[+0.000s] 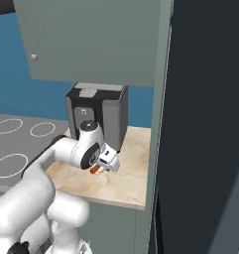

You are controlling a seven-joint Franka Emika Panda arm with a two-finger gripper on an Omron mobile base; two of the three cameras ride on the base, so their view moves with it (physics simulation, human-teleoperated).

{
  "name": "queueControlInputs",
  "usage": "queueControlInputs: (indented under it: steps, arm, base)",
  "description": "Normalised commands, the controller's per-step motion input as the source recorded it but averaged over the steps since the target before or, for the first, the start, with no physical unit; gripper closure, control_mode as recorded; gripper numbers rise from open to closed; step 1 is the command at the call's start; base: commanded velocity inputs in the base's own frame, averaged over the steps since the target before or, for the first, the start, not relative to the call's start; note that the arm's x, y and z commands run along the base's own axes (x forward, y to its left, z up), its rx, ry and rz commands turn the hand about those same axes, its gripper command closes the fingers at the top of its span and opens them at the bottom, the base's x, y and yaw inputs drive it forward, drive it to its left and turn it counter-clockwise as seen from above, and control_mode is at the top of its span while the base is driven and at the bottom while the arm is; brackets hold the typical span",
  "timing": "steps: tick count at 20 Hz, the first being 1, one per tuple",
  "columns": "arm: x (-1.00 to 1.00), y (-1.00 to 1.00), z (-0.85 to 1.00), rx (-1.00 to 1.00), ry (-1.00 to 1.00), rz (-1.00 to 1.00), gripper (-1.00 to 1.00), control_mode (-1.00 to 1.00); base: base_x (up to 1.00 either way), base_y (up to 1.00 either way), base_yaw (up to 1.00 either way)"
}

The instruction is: Store the hot dog in the freezer for long-term storage. Close the freezer door after placing the cooked food.

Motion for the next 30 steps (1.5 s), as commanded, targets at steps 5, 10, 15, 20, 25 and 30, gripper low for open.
queueControlInputs:
  steps: [5,10,15,20,25,30]
  arm:
    - [-0.31,0.43,0.78,0.0,0.0,-0.01,1.0,-1.0]
    - [-0.04,0.59,0.56,0.0,0.16,0.05,1.0,-1.0]
    - [-0.26,0.13,0.4,0.0,0.06,0.05,1.0,-1.0]
    - [-0.31,0.0,0.38,0.0,-0.03,0.13,1.0,-1.0]
    - [-0.33,0.0,0.38,0.02,-0.04,0.24,1.0,-1.0]
    - [-0.25,0.06,0.42,0.0,0.0,0.27,1.0,-1.0]
  base:
    - [0.0,0.0,0.0]
    - [0.0,0.0,0.0]
    - [0.0,0.0,0.0]
    - [0.0,0.0,0.0]
    - [0.0,0.0,0.0]
    - [0.0,0.0,0.0]
